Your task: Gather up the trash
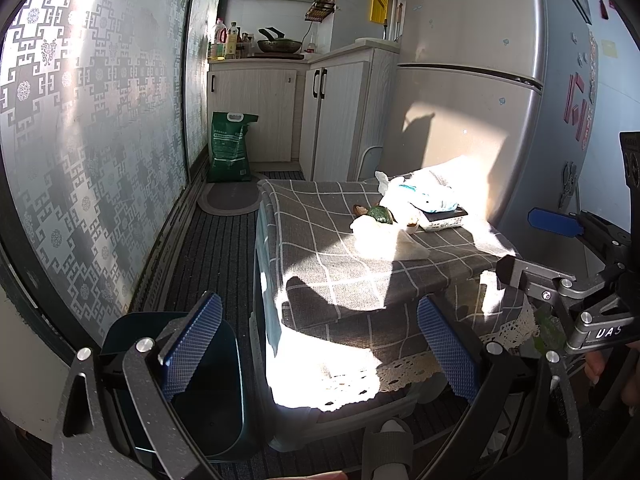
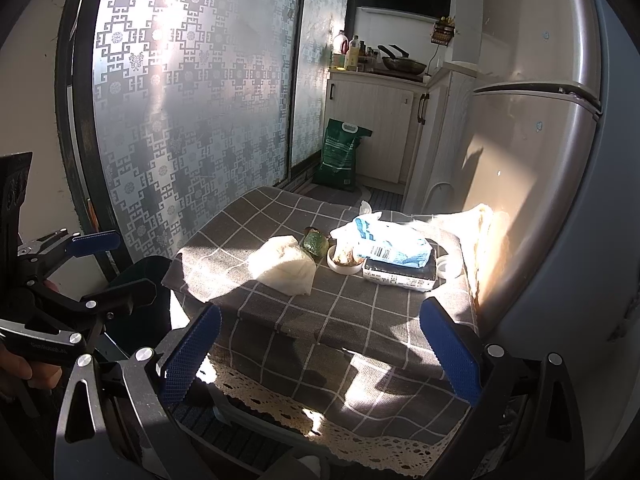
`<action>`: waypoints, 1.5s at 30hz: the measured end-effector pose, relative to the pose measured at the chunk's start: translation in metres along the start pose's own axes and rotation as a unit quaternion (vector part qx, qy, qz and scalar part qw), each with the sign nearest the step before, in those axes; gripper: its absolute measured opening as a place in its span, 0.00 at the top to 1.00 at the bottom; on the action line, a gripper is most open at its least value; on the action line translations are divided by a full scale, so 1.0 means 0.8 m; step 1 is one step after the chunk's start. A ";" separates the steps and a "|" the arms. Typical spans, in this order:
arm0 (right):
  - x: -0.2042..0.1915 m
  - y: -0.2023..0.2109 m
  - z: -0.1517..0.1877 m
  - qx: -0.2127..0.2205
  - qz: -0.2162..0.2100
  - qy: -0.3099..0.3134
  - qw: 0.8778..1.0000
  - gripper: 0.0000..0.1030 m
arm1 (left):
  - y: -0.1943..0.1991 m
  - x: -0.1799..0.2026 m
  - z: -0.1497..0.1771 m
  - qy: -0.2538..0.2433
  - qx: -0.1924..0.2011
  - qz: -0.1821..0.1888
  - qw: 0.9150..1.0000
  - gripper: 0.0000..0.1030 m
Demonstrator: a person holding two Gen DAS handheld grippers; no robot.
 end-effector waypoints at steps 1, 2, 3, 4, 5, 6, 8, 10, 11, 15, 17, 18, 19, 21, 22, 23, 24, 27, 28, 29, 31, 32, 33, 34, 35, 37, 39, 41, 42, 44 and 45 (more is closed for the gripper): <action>0.000 0.000 -0.001 -0.001 0.000 0.001 1.000 0.03 | 0.000 0.000 0.000 0.000 0.000 0.000 1.000 0.03; 0.000 0.000 -0.001 -0.001 0.000 0.001 1.000 0.03 | 0.000 0.000 0.000 0.000 0.000 0.000 1.000 0.03; 0.000 0.000 -0.001 -0.002 -0.001 0.001 1.000 0.03 | 0.000 0.000 0.000 0.000 0.000 0.001 1.000 0.03; -0.001 0.000 -0.002 -0.001 -0.002 0.001 1.000 0.03 | 0.000 0.000 0.000 0.000 0.000 0.000 1.000 0.03; -0.002 0.000 -0.002 0.000 -0.003 0.002 1.000 0.03 | 0.000 0.000 0.000 -0.001 0.000 -0.001 1.000 0.03; -0.003 0.001 -0.003 0.000 -0.003 0.003 1.000 0.03 | 0.000 -0.001 0.000 0.000 -0.001 -0.001 1.000 0.03; -0.004 0.001 -0.005 0.001 -0.005 0.004 1.000 0.03 | 0.001 -0.002 0.001 0.001 -0.001 -0.001 1.000 0.03; -0.005 0.000 -0.005 0.001 -0.005 0.006 1.000 0.03 | 0.001 -0.004 0.002 0.001 -0.001 -0.002 1.000 0.03; -0.004 0.000 -0.005 0.001 -0.005 0.005 1.000 0.03 | 0.002 -0.005 0.002 0.001 -0.001 -0.002 1.000 0.03; -0.006 0.000 -0.006 0.002 -0.006 0.007 1.000 0.03 | 0.001 -0.005 0.001 0.001 -0.001 -0.003 1.000 0.03; -0.008 -0.001 -0.007 0.001 -0.006 0.007 1.000 0.03 | 0.002 -0.007 0.002 0.000 -0.001 -0.003 1.000 0.03; -0.008 -0.001 -0.007 0.001 -0.006 0.007 1.000 0.03 | 0.002 -0.007 0.002 0.000 -0.002 -0.003 1.000 0.03; -0.009 -0.001 -0.008 0.002 -0.006 0.006 1.000 0.03 | 0.002 -0.009 0.002 0.000 -0.002 -0.003 1.000 0.03; -0.010 0.000 -0.010 0.002 -0.009 0.002 1.000 0.03 | 0.002 -0.013 0.000 -0.003 -0.002 -0.004 1.000 0.03; -0.010 0.000 -0.011 0.003 -0.011 0.000 1.000 0.03 | 0.002 -0.015 -0.002 -0.002 -0.001 -0.008 1.000 0.03; -0.011 0.000 -0.013 0.003 -0.012 0.000 1.000 0.03 | 0.003 -0.019 -0.004 -0.001 -0.001 -0.010 1.000 0.03; -0.012 0.000 -0.014 0.002 -0.012 0.001 1.000 0.03 | 0.003 -0.021 -0.006 0.000 -0.002 -0.010 1.000 0.03; -0.013 -0.002 -0.017 -0.006 -0.022 -0.001 1.000 0.03 | 0.002 -0.030 -0.013 0.006 -0.009 -0.003 1.000 0.03; -0.012 -0.002 -0.018 -0.006 -0.027 -0.001 1.000 0.03 | 0.001 -0.032 -0.016 0.008 -0.013 0.003 1.000 0.03; -0.012 -0.003 -0.020 -0.008 -0.028 -0.004 1.000 0.03 | -0.001 -0.034 -0.019 0.009 -0.016 0.008 1.000 0.03; -0.011 -0.006 -0.023 -0.015 -0.030 -0.010 0.999 0.03 | -0.006 -0.031 -0.025 -0.001 -0.021 0.017 1.000 0.03; -0.009 -0.009 -0.024 -0.019 -0.029 -0.011 0.999 0.03 | -0.009 -0.028 -0.028 -0.009 -0.024 0.022 0.999 0.03; -0.008 -0.011 -0.023 -0.025 -0.029 -0.012 0.999 0.03 | -0.011 -0.024 -0.030 -0.014 -0.026 0.030 0.999 0.05; -0.007 -0.013 -0.024 -0.028 -0.032 -0.012 0.999 0.03 | -0.013 -0.020 -0.033 -0.016 -0.027 0.039 0.999 0.06; -0.005 -0.012 -0.026 -0.027 -0.031 -0.012 0.999 0.03 | -0.015 -0.017 -0.035 -0.019 -0.028 0.047 0.998 0.08; 0.003 -0.010 -0.033 -0.022 -0.029 -0.019 0.999 0.03 | -0.022 -0.004 -0.041 -0.040 -0.031 0.063 0.997 0.11; 0.014 -0.008 -0.039 -0.019 -0.028 -0.029 0.999 0.03 | -0.030 0.008 -0.047 -0.060 -0.037 0.077 0.995 0.19; 0.027 -0.008 -0.042 -0.020 -0.027 -0.041 0.999 0.03 | -0.041 0.019 -0.055 -0.074 -0.043 0.088 0.992 0.25; 0.033 -0.010 -0.043 -0.020 -0.027 -0.048 0.998 0.03 | -0.046 0.023 -0.058 -0.080 -0.045 0.095 0.991 0.29; 0.044 -0.013 -0.044 -0.022 -0.026 -0.053 0.998 0.03 | -0.061 0.032 -0.063 -0.087 -0.057 0.109 0.989 0.35; 0.049 -0.015 -0.045 -0.022 -0.024 -0.055 0.998 0.03 | -0.070 0.037 -0.064 -0.090 -0.064 0.113 0.987 0.39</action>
Point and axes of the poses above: each gripper's, at about its wrist camera, not at the fingertips, and y roughly against the way its jaws point, x to its right, z to its underside, the point moved 4 cm from there along -y, roughly the way its jaws point, and after that the axes turned 4 degrees about -y, right-handed, at the moved point
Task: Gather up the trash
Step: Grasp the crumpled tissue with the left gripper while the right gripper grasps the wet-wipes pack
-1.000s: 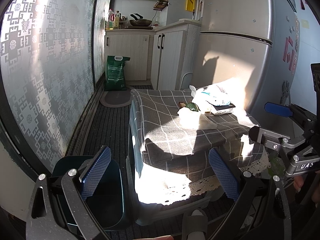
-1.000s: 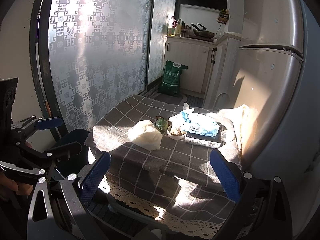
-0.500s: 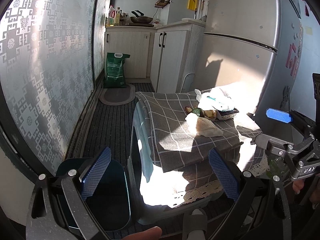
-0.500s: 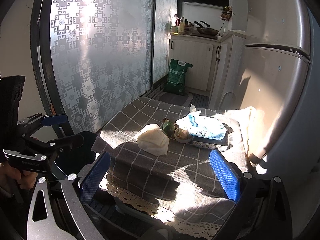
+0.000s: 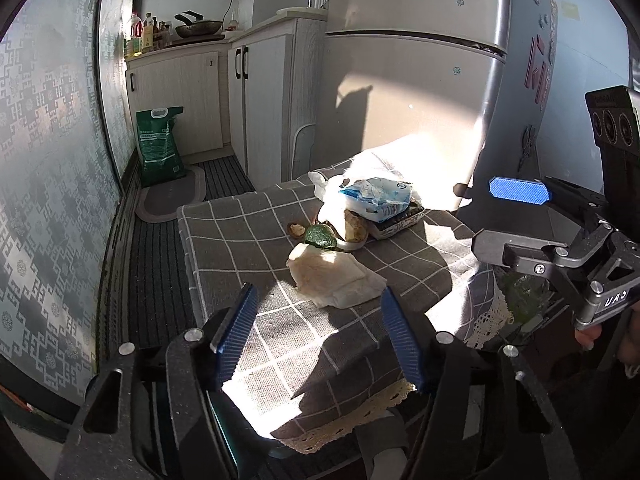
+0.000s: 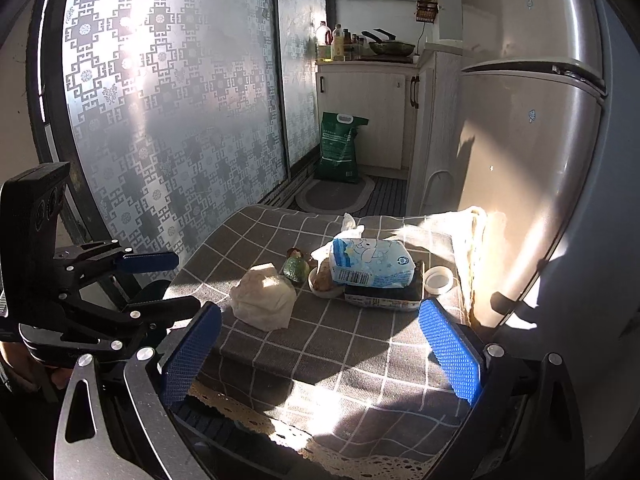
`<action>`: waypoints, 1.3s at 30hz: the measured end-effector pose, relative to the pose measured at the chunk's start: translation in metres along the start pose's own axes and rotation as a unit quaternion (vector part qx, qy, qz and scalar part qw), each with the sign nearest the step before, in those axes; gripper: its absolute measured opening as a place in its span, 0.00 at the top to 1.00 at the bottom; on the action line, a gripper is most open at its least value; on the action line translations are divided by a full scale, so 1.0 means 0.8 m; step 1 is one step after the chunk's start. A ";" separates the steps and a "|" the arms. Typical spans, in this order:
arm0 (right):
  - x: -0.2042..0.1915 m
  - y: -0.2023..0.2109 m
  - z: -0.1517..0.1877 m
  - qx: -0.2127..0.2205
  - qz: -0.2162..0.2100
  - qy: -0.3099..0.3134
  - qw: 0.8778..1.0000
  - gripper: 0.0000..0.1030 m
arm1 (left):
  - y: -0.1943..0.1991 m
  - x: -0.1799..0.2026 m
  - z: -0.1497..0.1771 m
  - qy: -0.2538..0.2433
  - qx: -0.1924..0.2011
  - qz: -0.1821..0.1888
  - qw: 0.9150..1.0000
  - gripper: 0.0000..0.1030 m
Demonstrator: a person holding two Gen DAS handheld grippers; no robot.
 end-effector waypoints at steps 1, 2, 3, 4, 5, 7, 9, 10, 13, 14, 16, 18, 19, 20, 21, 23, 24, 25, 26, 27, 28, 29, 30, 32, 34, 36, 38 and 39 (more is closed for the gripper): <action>0.007 -0.001 -0.001 0.000 0.003 -0.005 1.000 0.03 | -0.010 0.000 -0.002 0.000 -0.006 0.002 1.000 0.40; 0.013 -0.003 -0.003 0.001 0.003 -0.011 1.000 0.03 | -0.019 -0.001 -0.004 0.003 -0.011 0.002 1.000 0.40; 0.019 -0.004 -0.005 0.001 0.002 -0.018 1.000 0.03 | -0.029 -0.003 -0.005 0.006 -0.019 0.003 1.000 0.42; 0.024 -0.006 -0.006 0.002 0.000 -0.023 1.000 0.03 | -0.039 -0.005 -0.006 0.010 -0.026 0.008 1.000 0.44; 0.029 -0.008 -0.008 0.004 0.000 -0.025 1.000 0.03 | -0.048 -0.008 -0.006 0.016 -0.033 0.013 0.999 0.46; 0.036 -0.013 -0.011 0.004 0.000 -0.027 1.000 0.03 | -0.063 -0.012 -0.002 0.025 -0.046 0.019 0.998 0.48; 0.043 -0.018 -0.013 0.004 -0.001 -0.033 0.999 0.03 | -0.075 -0.012 -0.001 0.028 -0.056 0.018 0.998 0.48; 0.045 -0.020 -0.013 0.004 -0.002 -0.034 0.999 0.03 | -0.078 -0.010 -0.002 0.027 -0.058 0.020 0.998 0.47; 0.050 -0.028 -0.016 0.002 -0.004 -0.036 0.999 0.03 | -0.087 -0.002 -0.006 0.022 -0.061 0.030 0.997 0.47; 0.050 -0.031 -0.018 0.002 -0.006 -0.033 0.999 0.03 | -0.090 0.000 -0.006 0.022 -0.063 0.034 0.997 0.48; 0.049 -0.039 -0.023 0.002 -0.006 -0.026 1.000 0.03 | -0.095 -0.001 -0.006 0.026 -0.067 0.037 0.997 0.59; 0.047 -0.051 -0.029 -0.001 -0.004 -0.018 1.000 0.03 | -0.097 -0.006 -0.005 0.041 -0.067 0.049 0.996 0.67; 0.046 -0.060 -0.031 -0.004 0.000 -0.012 1.000 0.03 | -0.097 -0.009 -0.004 0.048 -0.066 0.052 0.995 0.68; 0.046 -0.068 -0.031 -0.008 0.004 -0.009 1.000 0.03 | -0.097 -0.011 -0.004 0.054 -0.065 0.054 0.995 0.70; 0.046 -0.078 -0.031 -0.014 0.006 -0.006 1.000 0.03 | -0.096 -0.014 -0.002 0.060 -0.063 0.056 0.995 0.72; 0.046 -0.095 -0.029 -0.025 0.007 -0.002 1.000 0.03 | -0.093 -0.016 -0.001 0.061 -0.058 0.053 0.995 0.73; 0.046 -0.103 -0.029 -0.031 0.008 -0.002 0.999 0.03 | -0.090 -0.017 0.000 0.061 -0.055 0.049 0.995 0.73; 0.046 -0.110 -0.028 -0.036 0.010 -0.001 0.999 0.03 | -0.087 -0.018 0.000 0.060 -0.052 0.042 0.996 0.73; 0.046 -0.115 -0.028 -0.040 0.011 -0.001 0.999 0.03 | -0.084 -0.021 0.001 0.062 -0.049 0.035 0.996 0.73; 0.046 -0.119 -0.028 -0.043 0.012 -0.002 0.999 0.03 | -0.080 -0.023 0.001 0.064 -0.045 0.030 0.997 0.73; 0.046 -0.122 -0.028 -0.045 0.015 -0.003 0.999 0.03 | -0.077 -0.024 0.001 0.065 -0.041 0.029 0.997 0.73; 0.046 -0.125 -0.029 -0.046 0.017 -0.004 0.999 0.03 | -0.073 -0.025 0.000 0.066 -0.037 0.031 0.997 0.73; 0.047 -0.128 -0.030 -0.047 0.021 -0.005 0.999 0.03 | -0.070 -0.025 -0.001 0.065 -0.031 0.033 0.997 0.73; 0.050 -0.133 -0.032 -0.050 0.025 -0.012 0.998 0.03 | -0.062 -0.027 -0.003 0.062 -0.020 0.031 0.997 0.72; 0.052 -0.139 -0.033 -0.053 0.026 -0.016 0.998 0.03 | -0.056 -0.028 -0.003 0.061 -0.013 0.030 0.998 0.72; 0.054 -0.145 -0.032 -0.056 0.026 -0.018 0.998 0.03 | -0.052 -0.030 -0.003 0.062 -0.010 0.029 0.998 0.72; 0.056 -0.151 -0.029 -0.062 0.031 -0.021 0.997 0.03 | -0.048 -0.032 -0.001 0.064 -0.007 0.028 0.998 0.72; 0.057 -0.153 -0.028 -0.064 0.035 -0.024 0.997 0.03 | -0.046 -0.033 -0.001 0.064 -0.006 0.027 0.998 0.72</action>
Point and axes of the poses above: each gripper's, at about its wrist camera, not at the fingertips, and y roughly against the way its jaws point, x to its right, z to its underside, the point moved 4 cm from there along -y, roughly the way its jaws point, and after that the axes turned 4 degrees about -y, right-handed, at the moved point
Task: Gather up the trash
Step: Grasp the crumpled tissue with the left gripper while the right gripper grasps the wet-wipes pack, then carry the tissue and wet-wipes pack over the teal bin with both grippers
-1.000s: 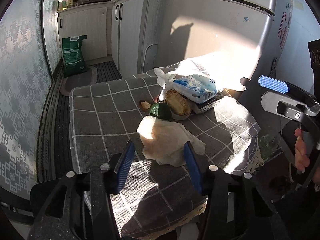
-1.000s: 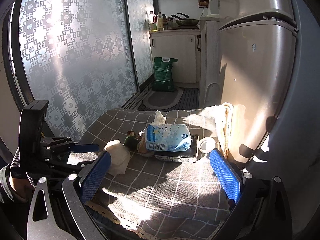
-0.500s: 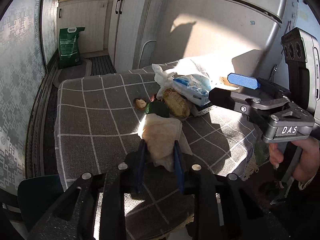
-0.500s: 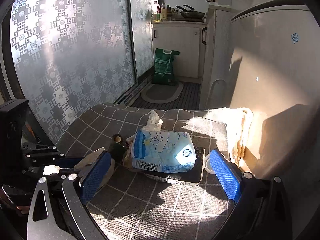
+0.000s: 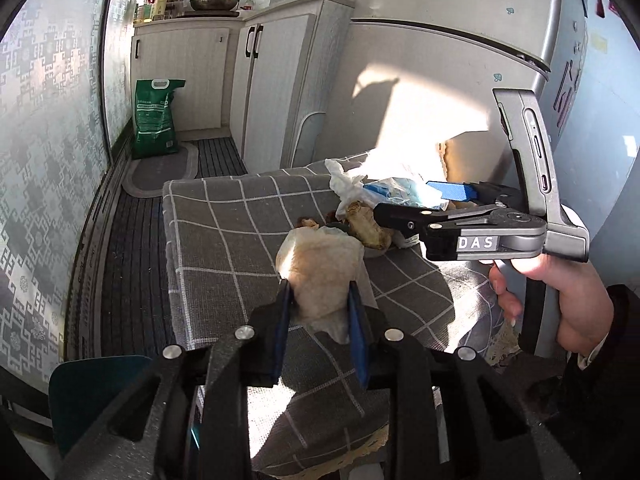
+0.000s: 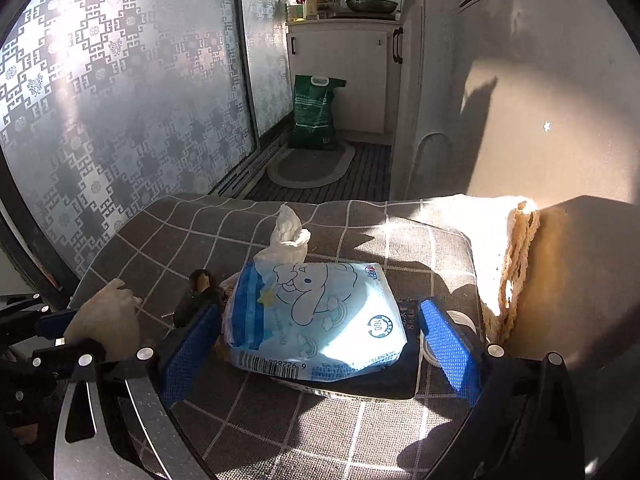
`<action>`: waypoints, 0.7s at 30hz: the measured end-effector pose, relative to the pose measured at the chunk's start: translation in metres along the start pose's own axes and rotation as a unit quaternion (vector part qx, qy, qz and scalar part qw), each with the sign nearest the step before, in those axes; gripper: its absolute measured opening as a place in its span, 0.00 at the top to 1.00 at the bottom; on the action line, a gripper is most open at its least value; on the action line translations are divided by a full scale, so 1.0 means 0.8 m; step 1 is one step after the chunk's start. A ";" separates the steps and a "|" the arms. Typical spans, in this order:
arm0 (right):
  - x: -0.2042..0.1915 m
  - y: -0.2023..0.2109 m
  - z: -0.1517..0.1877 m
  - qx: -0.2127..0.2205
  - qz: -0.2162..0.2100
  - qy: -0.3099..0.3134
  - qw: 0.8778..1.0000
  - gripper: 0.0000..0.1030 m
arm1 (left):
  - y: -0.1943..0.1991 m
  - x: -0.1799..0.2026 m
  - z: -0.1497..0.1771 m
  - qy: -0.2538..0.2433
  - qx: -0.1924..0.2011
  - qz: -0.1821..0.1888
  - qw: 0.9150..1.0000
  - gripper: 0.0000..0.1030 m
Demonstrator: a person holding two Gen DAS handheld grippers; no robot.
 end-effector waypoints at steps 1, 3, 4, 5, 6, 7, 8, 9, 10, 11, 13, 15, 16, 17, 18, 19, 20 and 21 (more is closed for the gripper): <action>0.002 -0.001 0.000 0.000 -0.002 -0.004 1.000 0.03 | 0.002 -0.001 0.001 0.000 0.001 0.000 1.000 0.72; 0.005 -0.002 -0.002 0.001 -0.007 -0.012 1.000 0.10 | 0.006 -0.002 0.002 0.001 0.003 0.001 1.000 0.71; 0.006 -0.002 -0.003 0.001 -0.010 -0.014 1.000 0.12 | 0.008 -0.003 0.004 0.000 0.004 0.001 1.000 0.71; 0.006 -0.001 -0.004 0.002 -0.014 -0.017 1.000 0.18 | 0.010 -0.004 0.004 0.000 0.005 0.000 1.000 0.71; 0.005 -0.002 -0.004 0.000 -0.021 -0.022 1.000 0.22 | 0.012 -0.004 0.005 -0.001 0.006 0.000 1.000 0.71; 0.005 -0.002 -0.004 -0.002 -0.027 -0.025 0.999 0.24 | 0.015 -0.005 0.007 -0.002 0.007 0.000 1.000 0.71; 0.003 -0.001 -0.004 -0.001 -0.028 -0.025 0.999 0.26 | 0.017 -0.006 0.008 -0.003 0.009 -0.001 1.000 0.71; 0.003 0.000 -0.005 0.000 -0.028 -0.024 0.999 0.28 | 0.018 -0.007 0.007 -0.003 0.010 -0.001 1.000 0.71; 0.002 0.002 -0.005 0.001 -0.028 -0.024 0.999 0.30 | 0.020 -0.008 0.007 -0.002 0.012 -0.001 1.000 0.71; 0.002 0.004 -0.006 0.003 -0.025 -0.025 0.999 0.31 | 0.022 -0.010 0.008 -0.001 0.013 0.000 1.000 0.71; 0.003 0.008 -0.007 0.005 -0.024 -0.027 0.999 0.31 | 0.026 -0.013 0.009 0.001 0.016 0.000 1.000 0.71; 0.001 0.013 -0.008 0.008 -0.021 -0.026 0.999 0.31 | 0.030 -0.016 0.009 0.003 0.019 0.001 1.000 0.71; 0.000 0.015 -0.009 0.010 -0.019 -0.024 0.999 0.31 | 0.033 -0.017 0.009 0.004 0.020 0.001 1.000 0.71; -0.001 0.018 -0.010 0.012 -0.018 -0.023 1.000 0.31 | 0.035 -0.018 0.010 0.004 0.022 0.001 1.000 0.71; -0.002 0.022 -0.012 0.014 -0.017 -0.023 0.999 0.31 | 0.037 -0.019 0.009 0.004 0.024 0.000 1.000 0.71; -0.003 0.026 -0.013 0.017 -0.018 -0.025 0.999 0.31 | 0.040 -0.020 0.009 0.005 0.026 0.000 1.000 0.71; -0.004 0.031 -0.015 0.020 -0.019 -0.025 0.999 0.31 | 0.043 -0.021 0.009 0.005 0.028 -0.001 1.000 0.71; -0.006 0.035 -0.017 0.023 -0.018 -0.024 0.999 0.31 | 0.046 -0.022 0.009 0.005 0.031 -0.002 1.000 0.71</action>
Point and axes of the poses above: each gripper's, at about its wrist camera, not at the fingertips, and y roughly against the way its jaws point, x to its right, z to its underside, the point moved 4 cm from there along -y, roughly the way its jaws point, and after that the axes turned 4 degrees about -y, right-handed, at the moved point
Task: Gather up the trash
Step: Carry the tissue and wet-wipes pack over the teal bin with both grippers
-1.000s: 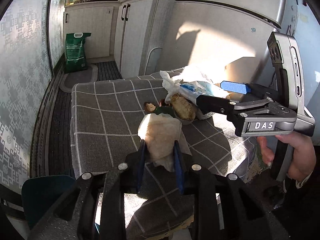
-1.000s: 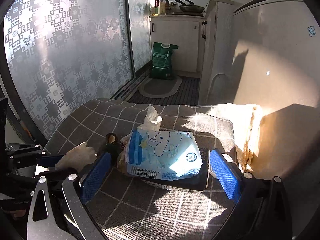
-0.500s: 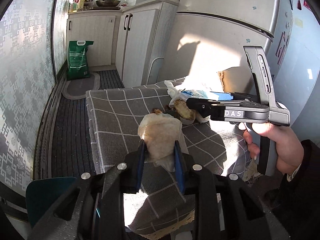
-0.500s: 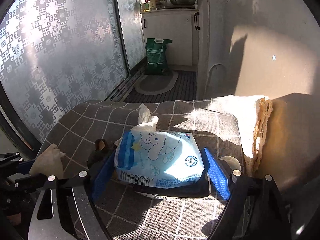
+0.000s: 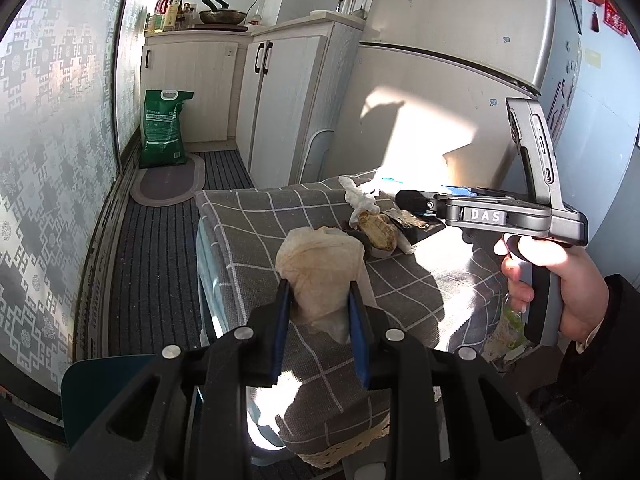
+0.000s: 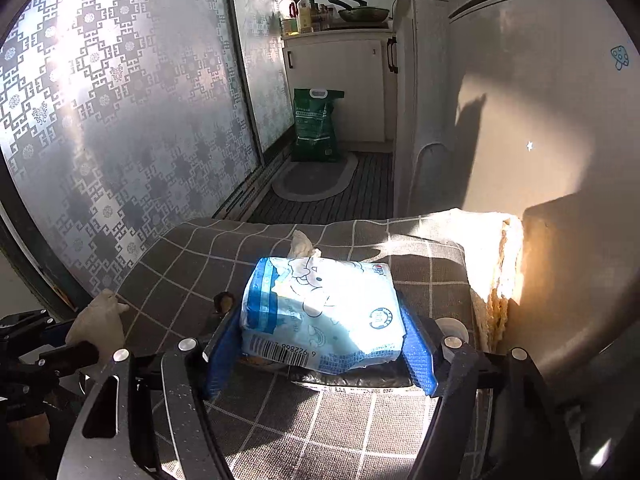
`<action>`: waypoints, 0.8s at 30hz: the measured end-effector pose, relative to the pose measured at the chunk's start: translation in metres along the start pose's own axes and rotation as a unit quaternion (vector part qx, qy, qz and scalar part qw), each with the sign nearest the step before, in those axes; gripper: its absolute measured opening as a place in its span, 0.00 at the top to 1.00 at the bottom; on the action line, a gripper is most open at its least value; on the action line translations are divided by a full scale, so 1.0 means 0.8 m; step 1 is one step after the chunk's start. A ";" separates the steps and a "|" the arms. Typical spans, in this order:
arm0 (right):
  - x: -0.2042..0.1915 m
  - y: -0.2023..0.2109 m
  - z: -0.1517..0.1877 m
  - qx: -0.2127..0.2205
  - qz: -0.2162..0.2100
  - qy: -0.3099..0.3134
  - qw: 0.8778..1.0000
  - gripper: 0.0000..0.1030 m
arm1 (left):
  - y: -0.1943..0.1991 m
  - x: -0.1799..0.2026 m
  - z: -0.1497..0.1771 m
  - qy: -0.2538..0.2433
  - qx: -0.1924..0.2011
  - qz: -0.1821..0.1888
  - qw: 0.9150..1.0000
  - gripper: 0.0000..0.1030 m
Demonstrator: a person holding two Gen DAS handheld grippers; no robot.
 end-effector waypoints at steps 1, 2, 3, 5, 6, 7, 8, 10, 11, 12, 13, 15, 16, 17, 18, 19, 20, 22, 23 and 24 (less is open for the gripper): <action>-0.003 0.004 -0.002 0.003 0.000 0.002 1.000 0.31 | 0.003 -0.001 0.000 0.001 0.003 -0.001 1.000 0.71; -0.006 0.008 -0.003 0.005 -0.002 0.003 1.000 0.31 | 0.006 -0.004 -0.001 0.002 0.005 -0.003 1.000 0.71; -0.011 0.011 -0.003 0.006 -0.004 0.004 1.000 0.31 | 0.009 -0.006 0.000 0.002 0.008 -0.006 1.000 0.71; -0.021 0.015 -0.005 0.007 -0.007 0.010 1.000 0.31 | 0.015 -0.011 0.000 0.005 0.013 -0.012 1.000 0.71; -0.027 0.016 -0.005 0.007 -0.009 0.014 1.000 0.31 | 0.018 -0.013 0.000 0.007 0.016 -0.015 1.000 0.71; -0.034 0.017 -0.004 0.006 -0.011 0.017 1.000 0.31 | 0.022 -0.017 0.000 0.009 0.018 -0.019 1.000 0.71; -0.041 0.018 -0.004 0.005 -0.015 0.020 1.000 0.31 | 0.025 -0.020 0.001 0.011 0.020 -0.023 0.999 0.71; -0.056 0.020 -0.002 0.002 -0.022 0.028 0.999 0.31 | 0.034 -0.027 0.003 0.018 0.024 -0.031 0.999 0.71; -0.065 0.021 -0.002 0.000 -0.026 0.033 0.999 0.31 | 0.038 -0.032 0.004 0.022 0.025 -0.037 0.999 0.71; -0.074 0.022 0.000 -0.001 -0.032 0.038 0.999 0.31 | 0.043 -0.037 0.007 0.026 0.026 -0.043 0.998 0.71; -0.086 0.024 -0.001 -0.002 -0.038 0.044 0.998 0.31 | 0.047 -0.042 0.011 0.029 0.027 -0.050 0.998 0.71; -0.110 0.027 0.001 -0.003 -0.053 0.054 0.997 0.31 | 0.054 -0.054 0.019 0.036 0.027 -0.063 0.997 0.71; -0.124 0.027 0.002 -0.004 -0.060 0.062 0.996 0.31 | 0.058 -0.061 0.025 0.038 0.025 -0.071 0.996 0.71; -0.138 0.028 0.002 -0.004 -0.066 0.071 0.995 0.31 | 0.063 -0.068 0.031 0.041 0.024 -0.079 0.996 0.71; -0.151 0.027 0.003 -0.004 -0.073 0.078 0.994 0.31 | 0.067 -0.075 0.037 0.045 0.022 -0.087 0.995 0.71; -0.163 0.027 0.004 -0.005 -0.079 0.084 0.993 0.31 | 0.072 -0.082 0.042 0.049 0.021 -0.092 0.994 0.71; -0.176 0.027 0.005 -0.007 -0.086 0.089 0.992 0.31 | 0.077 -0.089 0.047 0.054 0.019 -0.098 0.994 0.71; -0.200 0.026 0.006 -0.007 -0.097 0.099 0.990 0.31 | 0.086 -0.103 0.058 0.059 0.016 -0.113 0.992 0.71; -0.211 0.025 0.007 -0.009 -0.104 0.101 0.989 0.31 | 0.089 -0.111 0.065 0.061 0.012 -0.119 0.991 0.71; -0.222 0.024 0.010 -0.013 -0.112 0.103 0.988 0.31 | 0.091 -0.118 0.073 0.065 0.007 -0.125 0.990 0.71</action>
Point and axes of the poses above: each gripper's, at about its wrist camera, not at the fingertips, and y roughly against the way its jaws point, x to its right, z to its underside, the point moved 4 cm from there along -y, roughly the way its jaws point, and after that the axes turned 4 degrees about -y, right-handed, at the moved point
